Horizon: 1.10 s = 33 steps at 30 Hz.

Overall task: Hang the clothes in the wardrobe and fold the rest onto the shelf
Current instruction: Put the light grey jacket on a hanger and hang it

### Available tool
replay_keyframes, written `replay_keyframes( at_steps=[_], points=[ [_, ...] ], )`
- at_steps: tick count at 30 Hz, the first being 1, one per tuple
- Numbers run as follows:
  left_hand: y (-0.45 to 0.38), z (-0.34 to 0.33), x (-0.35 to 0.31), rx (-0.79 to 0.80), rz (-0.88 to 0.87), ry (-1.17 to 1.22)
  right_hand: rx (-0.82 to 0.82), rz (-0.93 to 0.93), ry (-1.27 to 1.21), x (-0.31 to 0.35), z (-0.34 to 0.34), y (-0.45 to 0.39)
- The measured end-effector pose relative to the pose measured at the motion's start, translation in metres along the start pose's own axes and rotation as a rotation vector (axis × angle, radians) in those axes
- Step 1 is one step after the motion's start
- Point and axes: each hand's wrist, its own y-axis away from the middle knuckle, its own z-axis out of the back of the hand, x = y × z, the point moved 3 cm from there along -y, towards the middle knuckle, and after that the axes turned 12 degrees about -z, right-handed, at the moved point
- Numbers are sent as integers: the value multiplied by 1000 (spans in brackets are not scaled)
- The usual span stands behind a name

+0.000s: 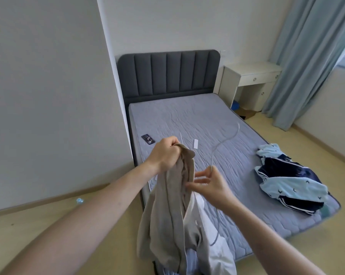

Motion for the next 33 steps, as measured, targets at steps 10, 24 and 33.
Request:
replay_keyframes(
  at_steps=[10, 24, 33],
  points=[
    [-17, 22, -31, -19, 12, 350, -219, -194, 72, -84, -30, 15],
    [-7, 52, -67, -45, -190, 262, -294, -192, 35, -39, -52, -10],
    [-8, 104, -28, -179, -79, 312, -63, -125, 15, 8, 16, -24]
  ],
)
